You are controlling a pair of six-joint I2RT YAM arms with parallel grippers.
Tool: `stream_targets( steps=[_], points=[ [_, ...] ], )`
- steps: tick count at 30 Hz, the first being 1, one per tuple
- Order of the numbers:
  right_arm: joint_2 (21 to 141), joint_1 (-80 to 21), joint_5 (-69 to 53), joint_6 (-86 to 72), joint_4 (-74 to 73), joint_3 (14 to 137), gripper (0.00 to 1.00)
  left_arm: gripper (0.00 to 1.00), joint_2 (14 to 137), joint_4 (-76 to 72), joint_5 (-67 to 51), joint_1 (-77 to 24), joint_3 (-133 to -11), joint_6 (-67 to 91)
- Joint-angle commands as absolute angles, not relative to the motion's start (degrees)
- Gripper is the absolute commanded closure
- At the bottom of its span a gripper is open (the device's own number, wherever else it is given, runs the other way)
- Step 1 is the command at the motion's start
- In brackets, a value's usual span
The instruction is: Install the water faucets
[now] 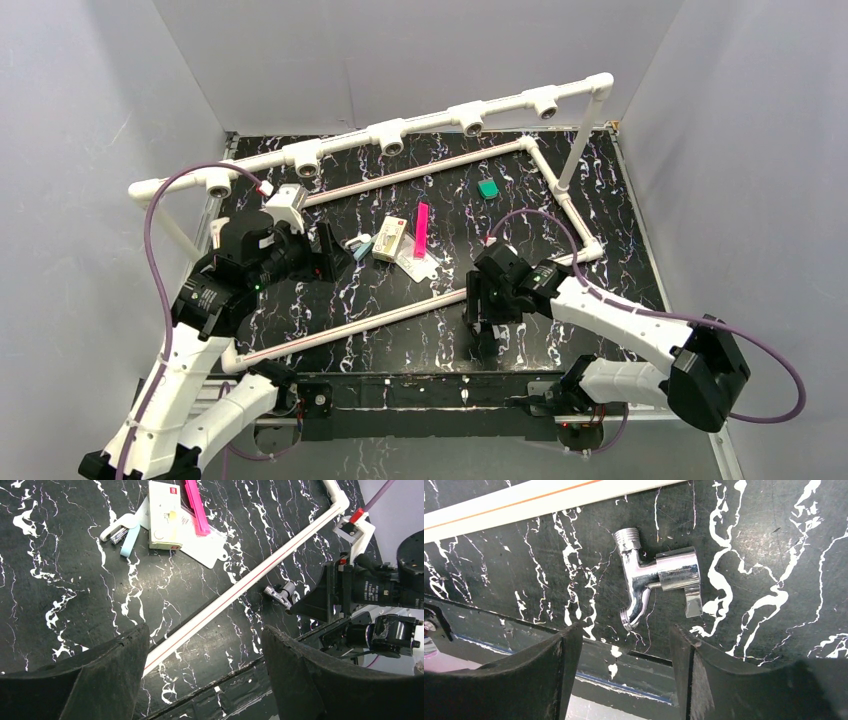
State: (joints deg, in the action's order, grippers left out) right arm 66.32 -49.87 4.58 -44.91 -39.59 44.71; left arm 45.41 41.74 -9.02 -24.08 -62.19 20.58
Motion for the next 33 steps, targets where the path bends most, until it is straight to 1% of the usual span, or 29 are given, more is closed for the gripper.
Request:
stream_targets(
  steps=[1, 5, 14, 18, 25, 29, 33],
  points=[
    [67.68, -50.62, 5.8, -47.71, -35.82, 43.32, 0.3, 0.21, 44.48, 43.35, -8.71, -23.99, -61.61, 19.43],
    [69.07, -50.8, 5.12, -48.54, -34.18, 42.45, 0.36, 0.2, 44.35, 43.76, -9.06, -23.99, -61.99, 19.18],
    [72.11, -51.47, 5.04, -49.82, -32.01, 40.69, 0.42, 0.2, 44.02, 44.37, -9.22, -23.99, -62.07, 18.72],
    [72.82, -51.56, 5.45, -50.35, -31.16, 39.81, 0.47, 0.2, 43.77, 44.44, -9.33, -23.99, -61.75, 18.72],
    [73.85, -51.55, 5.72, -50.93, -29.7, 38.32, 0.54, 0.2, 43.16, 44.71, -9.49, -23.99, -60.96, 18.55],
    [73.84, -51.66, 5.38, -51.3, -28.86, 37.47, 0.64, 0.2, 42.83, 45.04, -9.32, -23.99, -60.66, 18.46],
    [73.4, -51.8, 5.26, -51.38, -28.67, 37.14, 0.8, 0.2, 42.68, 45.23, -9.23, -23.99, -60.58, 18.41]
  ],
)
